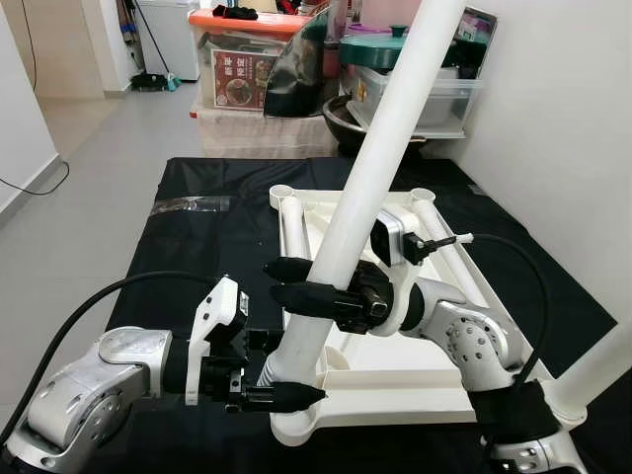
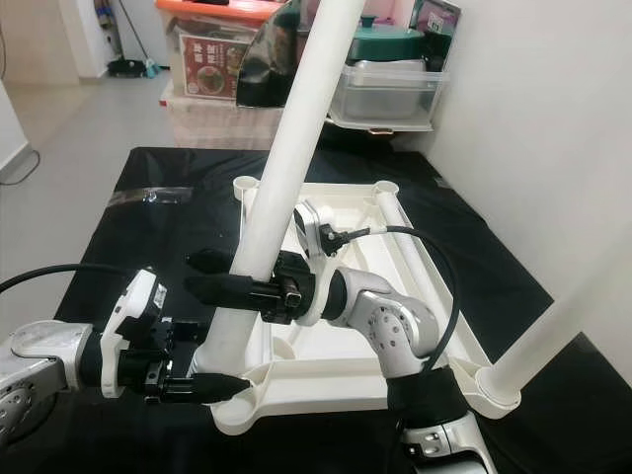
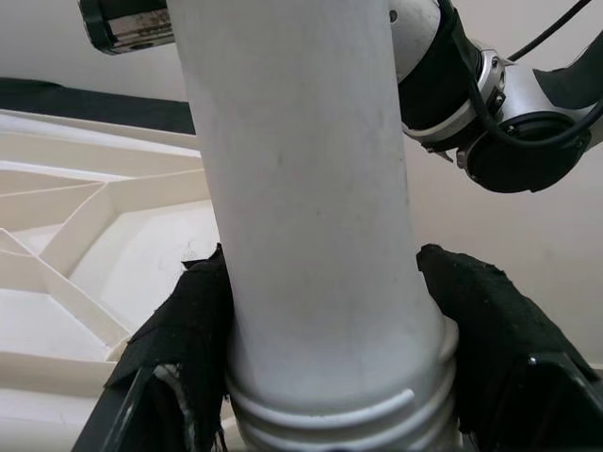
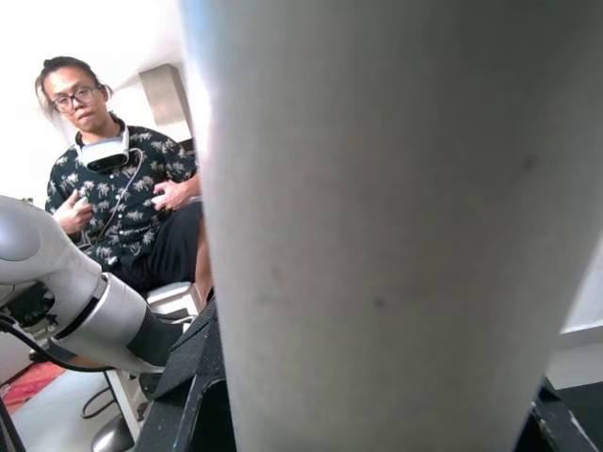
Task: Building children table
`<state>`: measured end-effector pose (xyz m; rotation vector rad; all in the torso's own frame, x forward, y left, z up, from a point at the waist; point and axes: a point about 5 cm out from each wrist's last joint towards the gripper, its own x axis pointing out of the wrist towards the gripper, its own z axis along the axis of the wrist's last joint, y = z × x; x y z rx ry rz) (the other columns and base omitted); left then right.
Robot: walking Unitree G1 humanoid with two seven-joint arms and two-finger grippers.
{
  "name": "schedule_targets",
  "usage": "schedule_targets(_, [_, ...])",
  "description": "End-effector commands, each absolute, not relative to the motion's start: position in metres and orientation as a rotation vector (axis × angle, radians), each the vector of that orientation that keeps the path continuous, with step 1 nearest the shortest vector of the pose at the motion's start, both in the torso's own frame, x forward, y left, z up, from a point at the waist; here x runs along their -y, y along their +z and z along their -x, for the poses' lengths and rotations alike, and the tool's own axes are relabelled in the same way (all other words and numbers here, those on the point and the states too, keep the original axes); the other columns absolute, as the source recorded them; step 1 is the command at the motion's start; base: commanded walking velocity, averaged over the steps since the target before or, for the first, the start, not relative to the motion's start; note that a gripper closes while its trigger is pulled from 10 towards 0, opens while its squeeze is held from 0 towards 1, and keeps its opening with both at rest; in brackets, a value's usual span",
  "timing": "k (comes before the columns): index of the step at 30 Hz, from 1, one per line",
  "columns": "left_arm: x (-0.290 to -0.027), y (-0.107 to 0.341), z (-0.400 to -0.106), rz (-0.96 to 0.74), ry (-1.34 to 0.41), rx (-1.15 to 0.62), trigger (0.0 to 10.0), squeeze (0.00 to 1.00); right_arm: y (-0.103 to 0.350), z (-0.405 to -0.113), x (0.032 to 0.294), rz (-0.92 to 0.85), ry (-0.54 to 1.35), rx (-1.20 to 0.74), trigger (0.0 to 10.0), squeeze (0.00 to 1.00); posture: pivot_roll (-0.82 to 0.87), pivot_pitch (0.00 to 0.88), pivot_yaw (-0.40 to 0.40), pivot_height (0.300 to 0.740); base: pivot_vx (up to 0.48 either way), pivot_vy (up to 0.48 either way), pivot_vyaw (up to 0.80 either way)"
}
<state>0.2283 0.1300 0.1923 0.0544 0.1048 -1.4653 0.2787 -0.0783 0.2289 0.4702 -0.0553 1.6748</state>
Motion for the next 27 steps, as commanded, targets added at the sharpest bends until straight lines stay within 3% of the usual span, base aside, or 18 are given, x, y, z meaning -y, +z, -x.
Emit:
schedule_targets(1, [-0.127, 0.180, -0.224, -0.030, -1.487, -0.163, 1.9, 0.00, 0.251, -0.281, 0.084, -0.426, 1.650, 0.192, 0.0, 0.00, 0.07, 0.000, -0.071, 0.740, 0.000, 0.000, 0.00])
schedule_targets(2, [-0.126, 0.180, -0.225, -0.034, -1.484, -0.165, 8.8, 0.00, 0.253, -0.281, 0.083, -0.426, 1.650, 0.198, 0.0, 0.00, 0.07, 0.000, -0.071, 0.740, 0.000, 0.000, 0.00])
schedule_targets(4, [-0.126, 0.179, -0.225, -0.041, -1.480, -0.167, 8.8, 0.00, 0.253, -0.280, 0.082, -0.426, 1.652, 0.203, 0.0, 0.00, 0.07, 0.000, -0.071, 0.740, 0.000, 0.000, 0.00])
schedule_targets(5, [-0.126, 0.178, -0.226, -0.045, -1.475, -0.172, 10.0, 0.00, 0.254, -0.280, 0.082, -0.425, 1.655, 0.207, 0.0, 0.00, 0.06, 0.000, -0.070, 0.740, 0.000, 0.000, 0.00])
schedule_targets(16, [-0.124, 0.171, -0.227, -0.090, -1.456, -0.183, 10.0, 0.00, 0.258, -0.280, 0.081, -0.427, 1.644, 0.237, 0.0, 0.00, 0.06, 0.000, -0.067, 0.740, 0.000, 0.000, 0.00])
schedule_targets(17, [-0.124, 0.168, -0.229, -0.127, -1.445, -0.175, 10.0, 0.93, 0.258, -0.280, 0.081, -0.426, 1.646, 0.239, 0.0, 0.00, 0.06, 0.000, -0.067, 0.740, 0.000, 0.000, 0.00])
schedule_targets(18, [-0.124, 0.167, -0.231, -0.139, -1.441, -0.177, 10.0, 1.00, 0.259, -0.279, 0.080, -0.425, 1.649, 0.241, 0.0, 0.00, 0.06, 0.000, -0.068, 0.740, 0.000, 0.000, 0.00])
schedule_targets(22, [-0.123, 0.168, -0.234, -0.162, -1.410, -0.163, 10.0, 1.00, 0.258, -0.279, 0.079, -0.424, 1.651, 0.240, 0.0, 0.00, 0.06, 0.000, -0.067, 0.740, 0.000, 0.000, 0.00])
schedule_targets(23, [-0.123, 0.169, -0.235, -0.154, -1.403, -0.160, 10.0, 0.87, 0.258, -0.279, 0.079, -0.425, 1.653, 0.240, 0.0, 0.00, 0.07, 0.000, -0.067, 0.740, 0.000, 0.000, 0.00])
schedule_targets(24, [-0.124, 0.170, -0.235, -0.150, -1.402, -0.156, 10.0, 0.87, 0.258, -0.279, 0.079, -0.425, 1.653, 0.241, 0.0, 0.00, 0.07, 0.000, -0.067, 0.740, 0.000, 0.000, 0.00])
schedule_targets(25, [-0.124, 0.171, -0.235, -0.141, -1.399, -0.151, 10.0, 0.00, 0.259, -0.279, 0.079, -0.426, 1.653, 0.243, 0.0, 0.00, 0.06, 0.000, -0.066, 0.740, 0.000, 0.000, 0.00])
schedule_targets(27, [-0.125, 0.172, -0.236, -0.136, -1.398, -0.147, 10.0, 0.00, 0.259, -0.278, 0.078, -0.427, 1.654, 0.244, 0.0, 0.00, 0.06, 0.000, -0.066, 0.740, 0.000, 0.000, 0.00])
